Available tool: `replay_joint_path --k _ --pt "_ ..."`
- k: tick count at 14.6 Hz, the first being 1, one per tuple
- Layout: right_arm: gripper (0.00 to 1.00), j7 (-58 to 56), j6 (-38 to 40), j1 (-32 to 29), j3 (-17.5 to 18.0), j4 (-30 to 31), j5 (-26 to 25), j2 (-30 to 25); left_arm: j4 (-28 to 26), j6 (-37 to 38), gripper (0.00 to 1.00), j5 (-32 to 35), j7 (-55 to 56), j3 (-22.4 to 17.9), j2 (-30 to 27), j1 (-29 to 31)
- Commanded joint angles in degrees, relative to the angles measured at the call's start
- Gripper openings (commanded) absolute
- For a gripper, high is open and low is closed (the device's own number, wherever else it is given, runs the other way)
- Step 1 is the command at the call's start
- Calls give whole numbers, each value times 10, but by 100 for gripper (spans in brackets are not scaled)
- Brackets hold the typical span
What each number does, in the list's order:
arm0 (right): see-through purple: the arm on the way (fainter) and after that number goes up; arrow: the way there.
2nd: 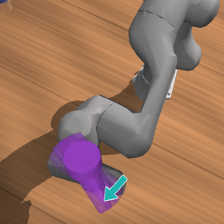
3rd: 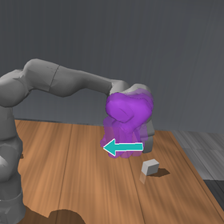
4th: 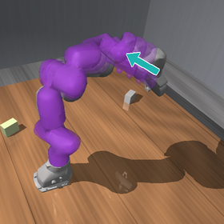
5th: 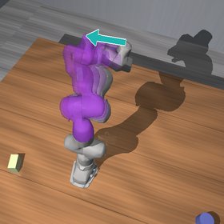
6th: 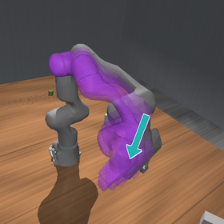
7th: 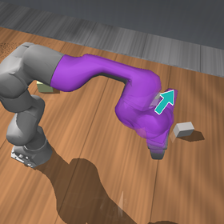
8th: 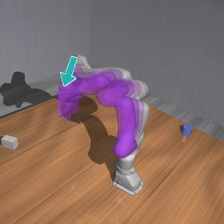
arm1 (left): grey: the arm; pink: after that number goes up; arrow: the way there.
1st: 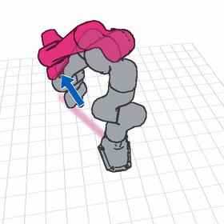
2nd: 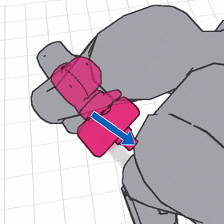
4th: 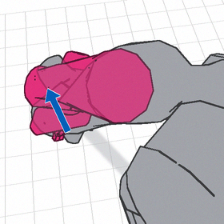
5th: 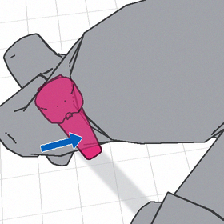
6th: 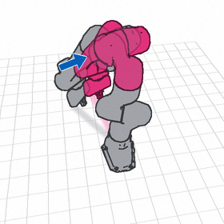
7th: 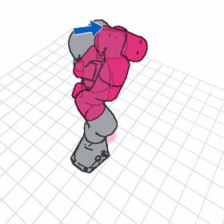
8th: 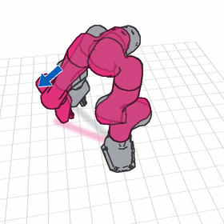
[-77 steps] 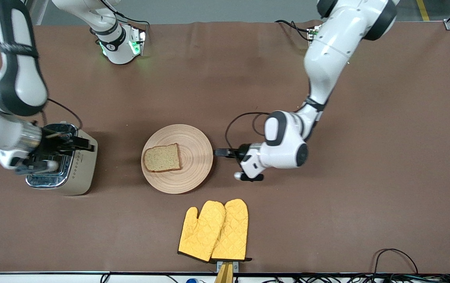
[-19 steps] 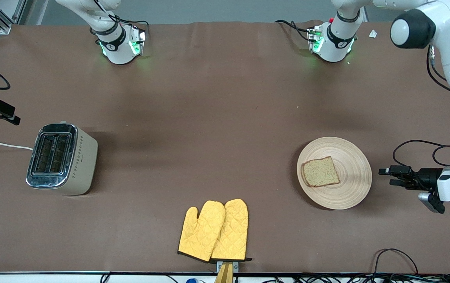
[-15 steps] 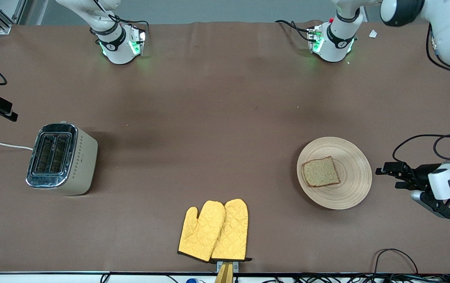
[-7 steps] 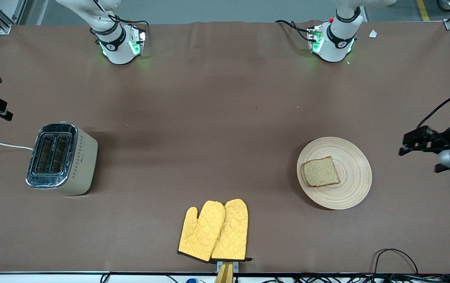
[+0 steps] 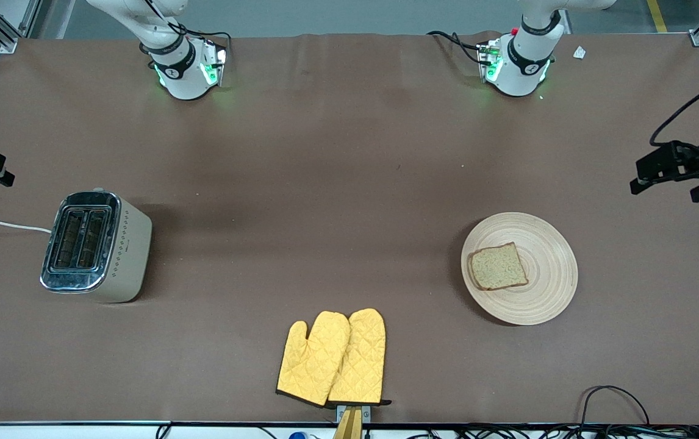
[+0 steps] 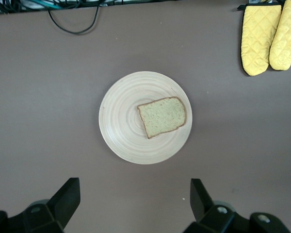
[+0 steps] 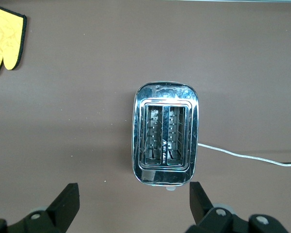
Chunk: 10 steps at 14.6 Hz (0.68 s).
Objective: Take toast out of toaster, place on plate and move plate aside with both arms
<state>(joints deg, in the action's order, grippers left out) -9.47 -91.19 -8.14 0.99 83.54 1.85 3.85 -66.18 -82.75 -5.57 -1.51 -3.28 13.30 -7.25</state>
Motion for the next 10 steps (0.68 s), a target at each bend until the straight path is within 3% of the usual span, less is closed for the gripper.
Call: replay_joint_path --k 1,3,4,10 --pt "100 4 5 -4 4 1 -11 -7 -108 -41 100 11 32 3 -70 -4" --pt "100 4 6 -3 4 1 -11 -7 -228 -117 100 21 34 22 -143 0" --pt "100 4 6 -2 4 1 -11 -7 -263 -131 100 35 44 27 -167 -2" --pt "100 4 6 -2 4 2 -11 -7 -271 -129 100 108 90 49 -173 -2"
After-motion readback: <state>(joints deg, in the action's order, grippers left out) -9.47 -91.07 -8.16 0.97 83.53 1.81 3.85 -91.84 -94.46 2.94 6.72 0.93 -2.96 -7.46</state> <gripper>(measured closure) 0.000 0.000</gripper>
